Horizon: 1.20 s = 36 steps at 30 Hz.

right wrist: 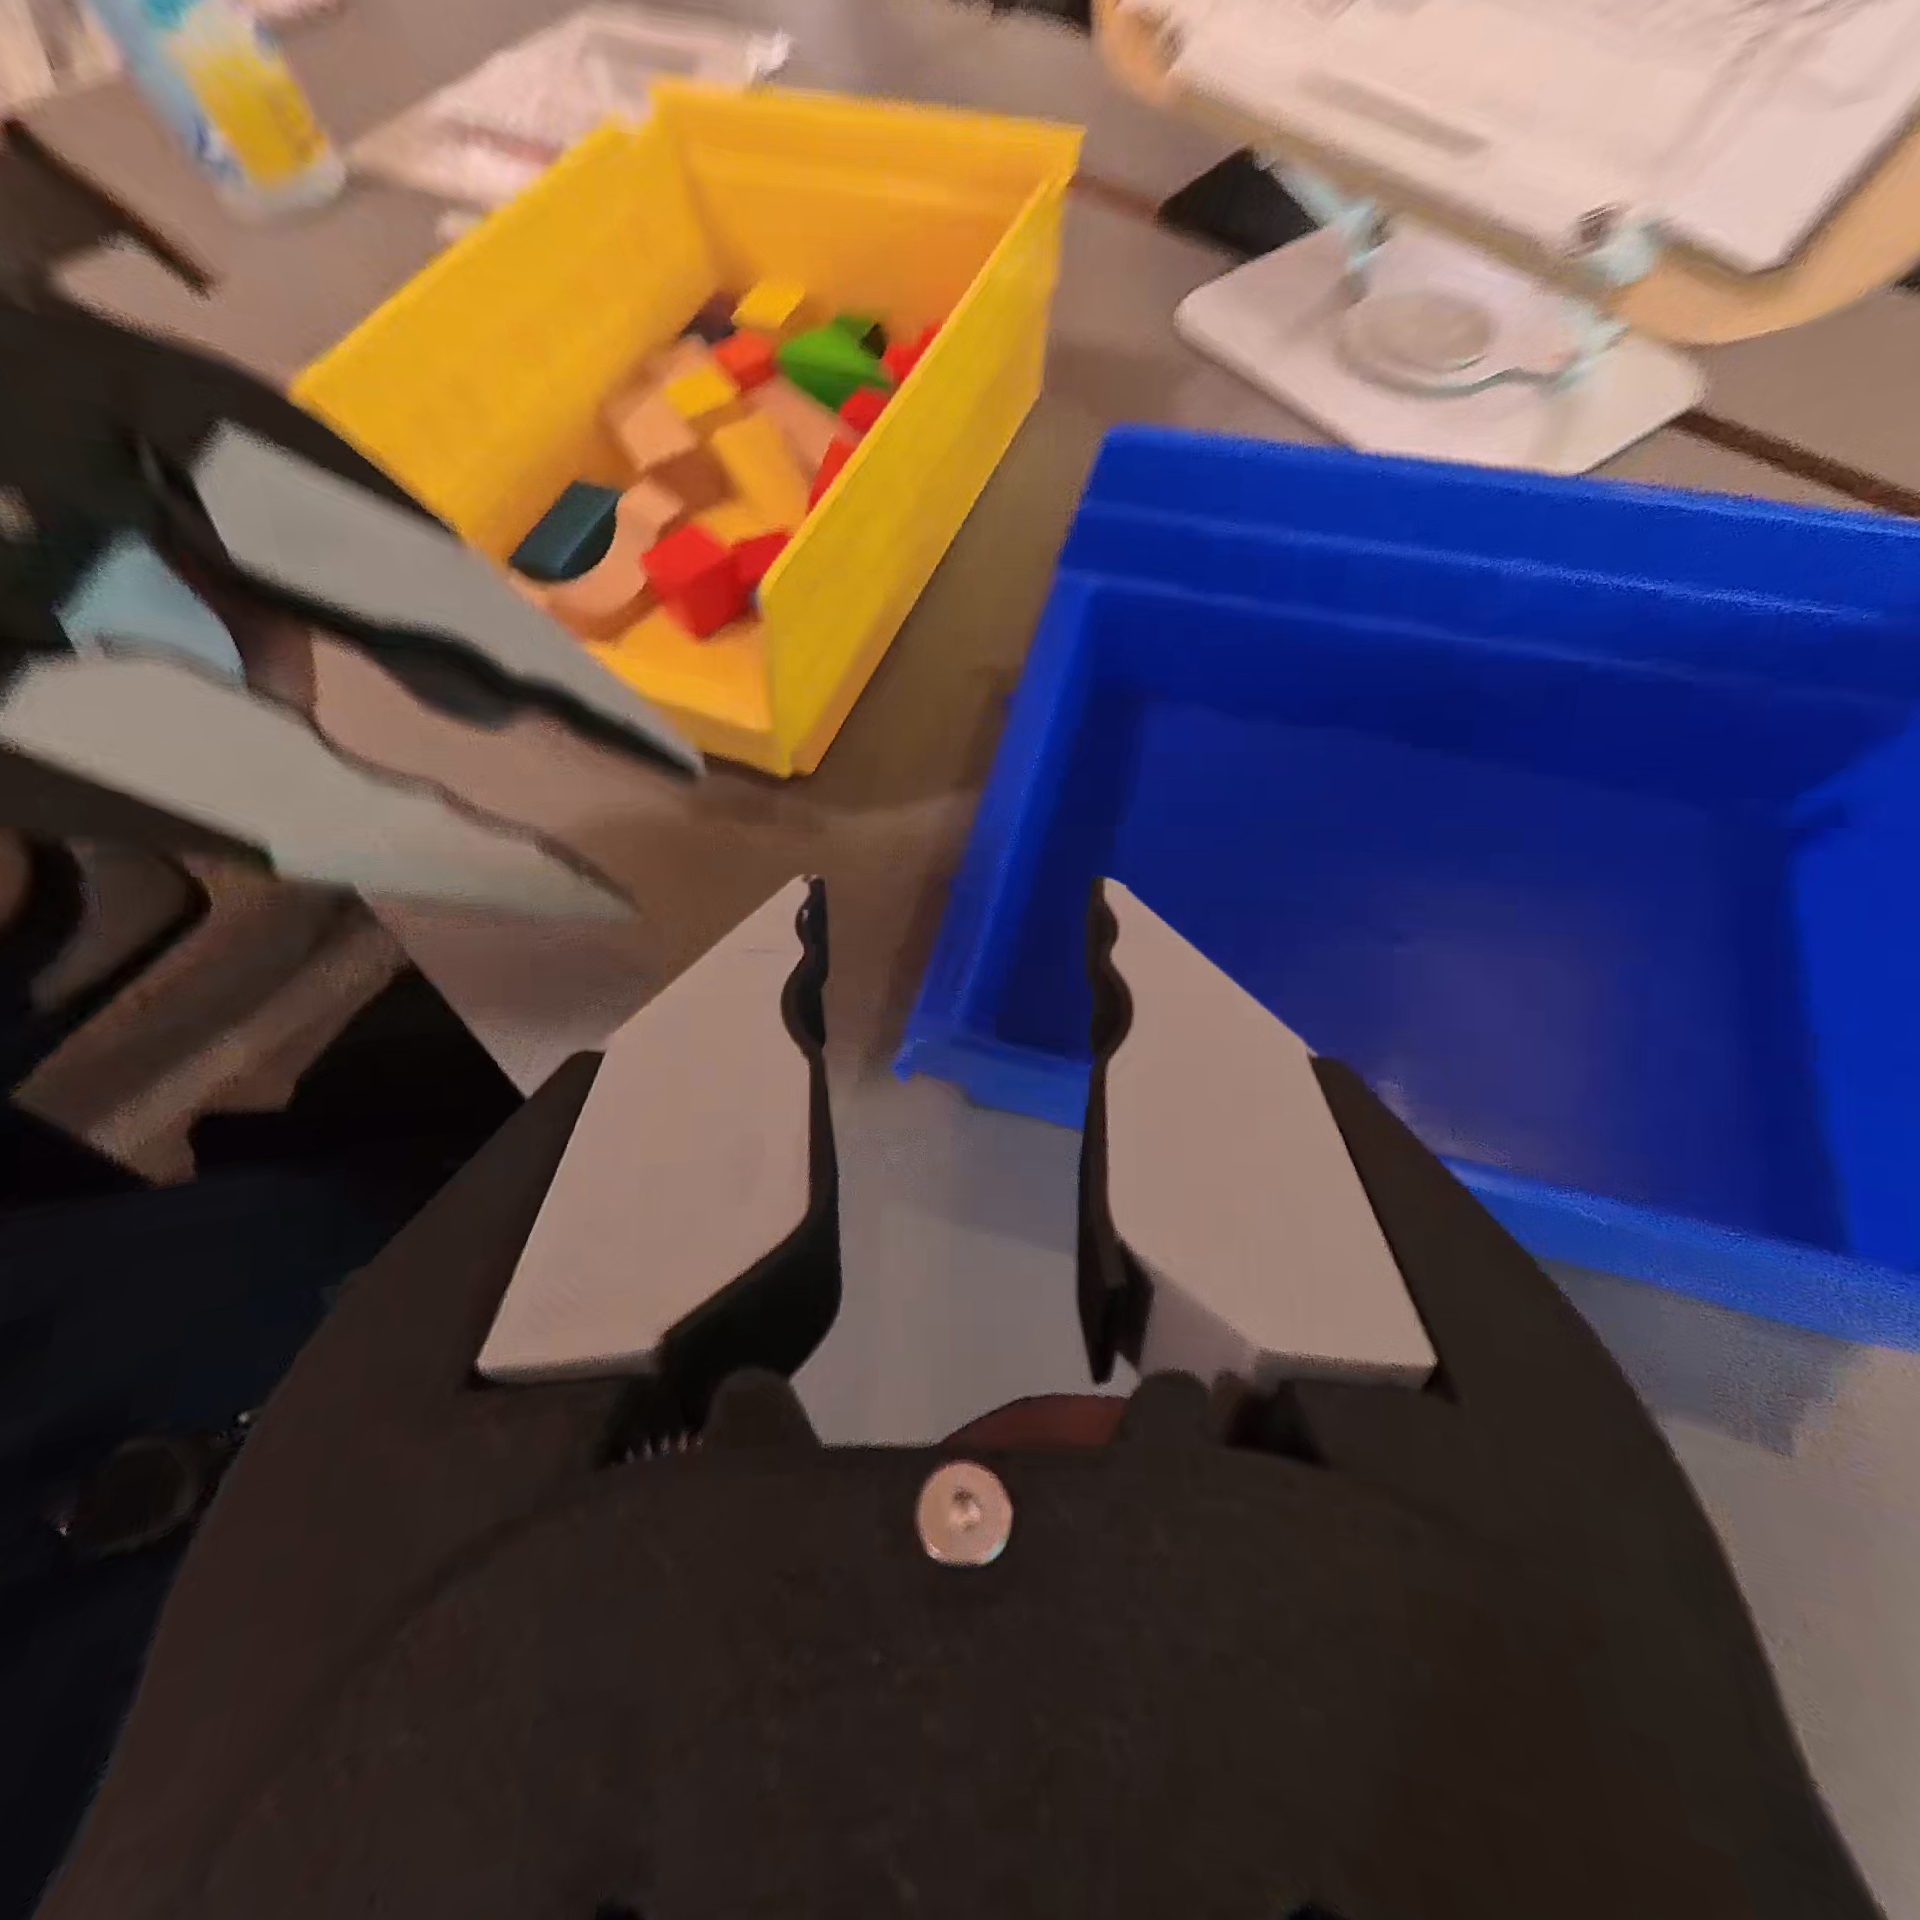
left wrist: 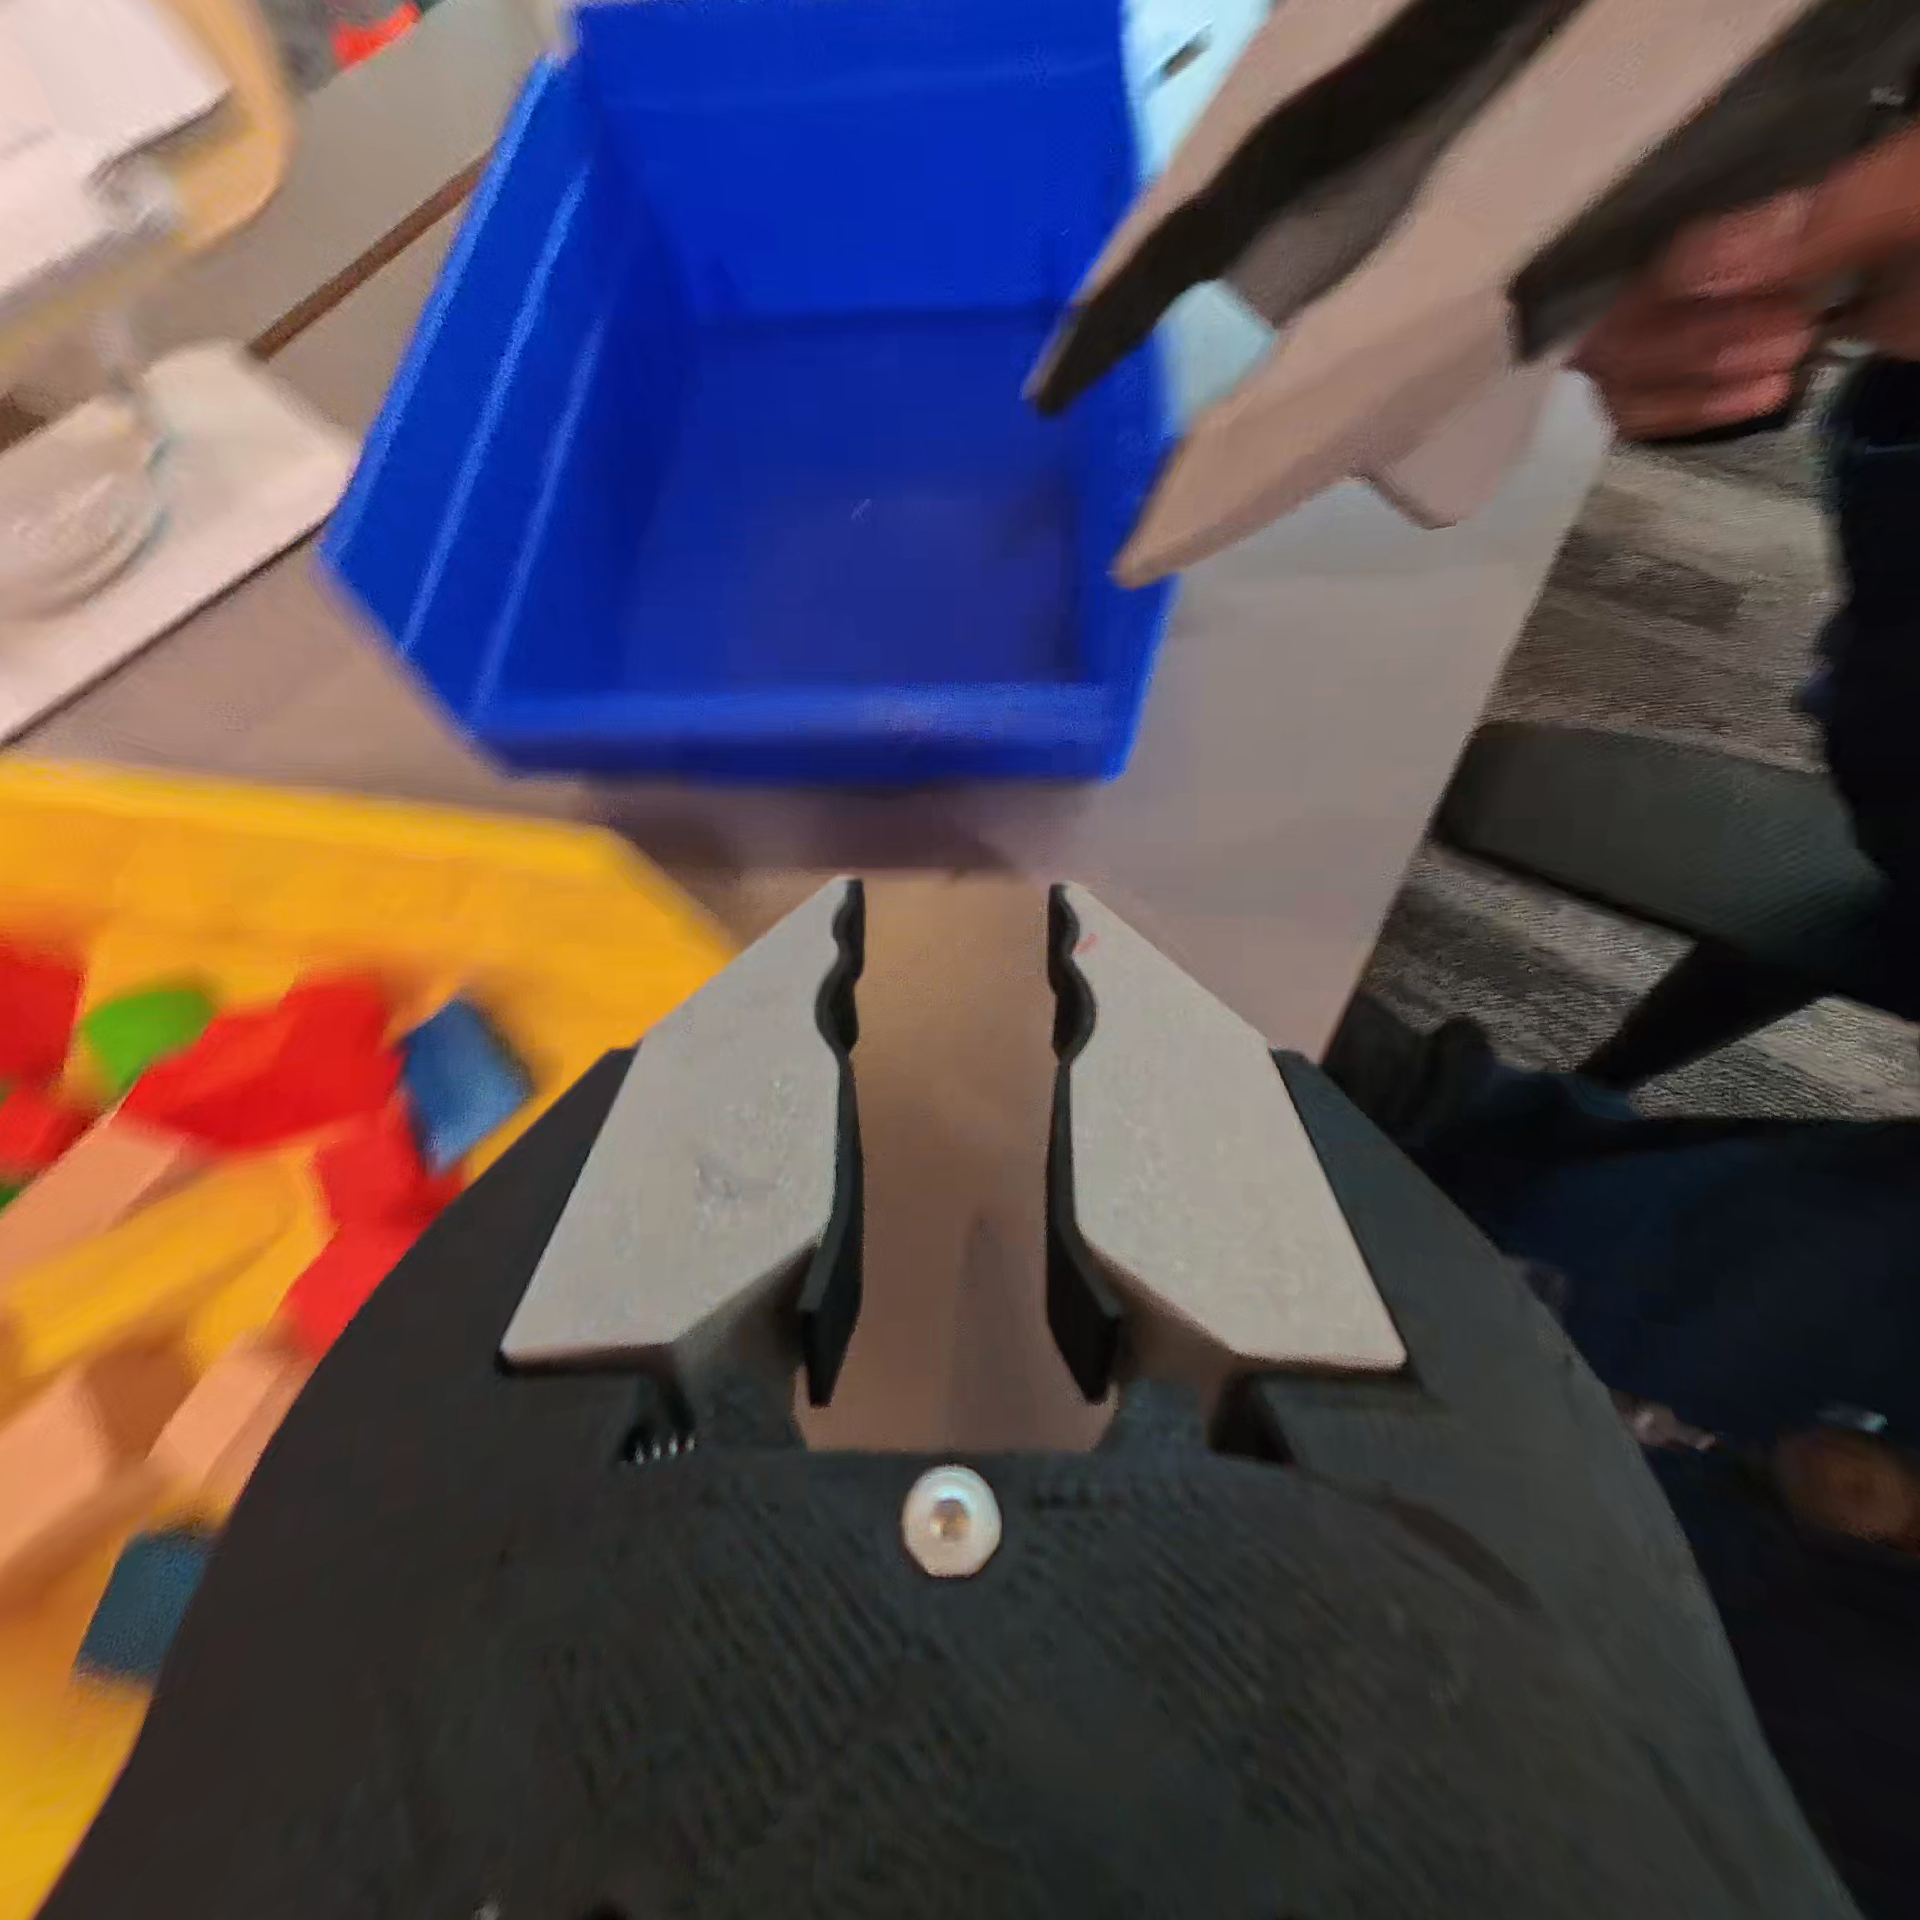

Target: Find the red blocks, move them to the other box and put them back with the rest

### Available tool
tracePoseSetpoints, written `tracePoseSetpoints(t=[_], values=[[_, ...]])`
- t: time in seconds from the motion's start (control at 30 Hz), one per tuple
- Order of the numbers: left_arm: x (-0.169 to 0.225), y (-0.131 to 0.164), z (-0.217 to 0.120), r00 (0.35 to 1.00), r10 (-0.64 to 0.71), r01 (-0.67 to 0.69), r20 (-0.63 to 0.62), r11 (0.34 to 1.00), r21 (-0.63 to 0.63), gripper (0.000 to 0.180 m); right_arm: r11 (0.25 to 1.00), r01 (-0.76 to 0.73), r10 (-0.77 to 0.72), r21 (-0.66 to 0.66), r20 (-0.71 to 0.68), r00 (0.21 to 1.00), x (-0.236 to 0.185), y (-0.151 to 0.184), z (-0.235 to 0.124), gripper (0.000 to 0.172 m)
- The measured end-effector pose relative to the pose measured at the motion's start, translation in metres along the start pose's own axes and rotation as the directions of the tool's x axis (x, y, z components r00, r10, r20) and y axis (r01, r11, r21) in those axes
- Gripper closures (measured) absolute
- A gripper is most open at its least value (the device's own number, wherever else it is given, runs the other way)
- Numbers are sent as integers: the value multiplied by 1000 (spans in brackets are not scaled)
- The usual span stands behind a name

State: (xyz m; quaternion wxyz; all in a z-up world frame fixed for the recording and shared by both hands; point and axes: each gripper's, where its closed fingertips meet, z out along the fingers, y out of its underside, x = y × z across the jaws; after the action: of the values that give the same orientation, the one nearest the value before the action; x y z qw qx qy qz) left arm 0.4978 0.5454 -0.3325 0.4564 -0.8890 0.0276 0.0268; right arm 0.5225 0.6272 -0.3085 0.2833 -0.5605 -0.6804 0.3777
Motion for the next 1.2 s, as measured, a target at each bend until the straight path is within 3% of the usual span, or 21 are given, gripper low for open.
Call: tracePoseSetpoints(t=[0.13, 0.2, 0.27, 0.33, 0.43, 0.5, 0.57, 0.67, 0.77, 0.8, 0.83, 0.87, 0.97, 1.0, 1.03, 1.07, 1.1, 1.2], values=[[-86, 80, -43, 964, -91, 124, 251, 985, -118, 149, 960, 158, -185, -230, -99, 978, -11, 31, 36, 127], [-108, 102, -59, 949, -123, 155, 290, 984, -89, 155, 926, 195, -280, -324, -240, 930, 14, 41, 30, 150], [-124, 107, -79, 930, -120, 140, 347, 989, -35, 168, 919, 154, -251, -362, -236, 939, 23, 51, 21, 150], [-147, 127, -98, 891, -76, 133, 447, 986, -98, 172, 910, 102, -213, -402, -242, 947, 40, 64, 4, 151], [-175, 141, -126, 844, -21, 104, 536, 987, -124, 180, 895, -29, -182, -444, -426, 886, 102, 88, -38, 158], [-171, 137, -136, 875, -88, 130, 476, 990, -54, 178, 899, -185, -77, -396, -559, 826, 143, 102, -66, 163], [-147, 118, -137, 928, -176, 163, 328, 984, 69, 156, 910, -253, 20, -327, -576, 817, 153, 105, -78, 144], [-92, 81, -117, 981, -164, 143, 106, 973, 182, 129, 971, -155, 63, -180, -437, 897, 125, 68, -61, 136], [-50, 54, -73, 991, -125, 110, 52, 968, 226, 117, 995, -63, 41, -83, -249, 968, 73, 33, -23, 117], [-41, 49, -56, 990, -125, 108, 62, 969, 223, 117, 994, -52, 30, -95, -216, 976, 61, 31, -9, 109], [-44, 47, -42, 982, -135, 105, 129, 971, 214, 108, 991, -48, 18, -127, -233, 972, 58, 34, 3, 104], [-52, 47, -32, 967, -131, 87, 219, 976, 200, 113, 984, -44, -10, -175, -297, 955, 64, 40, 11, 101], [-89, 48, -27, 865, -109, 26, 490, 985, 172, 129, 941, -38, -144, -337, -496, 856, 100, 65, 20, 110], [-98, 51, -25, 843, -99, 17, 529, 987, 158, 139, 926, -40, -165, -374, -500, 850, 104, 73, 24, 117], [-101, 52, -22, 849, -96, 18, 519, 988, 154, 133, 916, -49, -158, -399, -470, 869, 103, 81, 30, 117], [-102, 52, -21, 862, -123, 42, 492, 984, 172, 134, 908, -65, -139, -414, -443, 886, 101, 87, 35, 128], [-100, 54, -18, 883, -138, 68, 448, 983, 170, 150, 905, -69, -133, -420, -433, 892, 100, 89, 37, 135], [-122, 68, -35, 810, -105, 52, 577, 993, 108, 166, 900, -29, -160, -435, -391, 906, 93, 90, 39, 133]])
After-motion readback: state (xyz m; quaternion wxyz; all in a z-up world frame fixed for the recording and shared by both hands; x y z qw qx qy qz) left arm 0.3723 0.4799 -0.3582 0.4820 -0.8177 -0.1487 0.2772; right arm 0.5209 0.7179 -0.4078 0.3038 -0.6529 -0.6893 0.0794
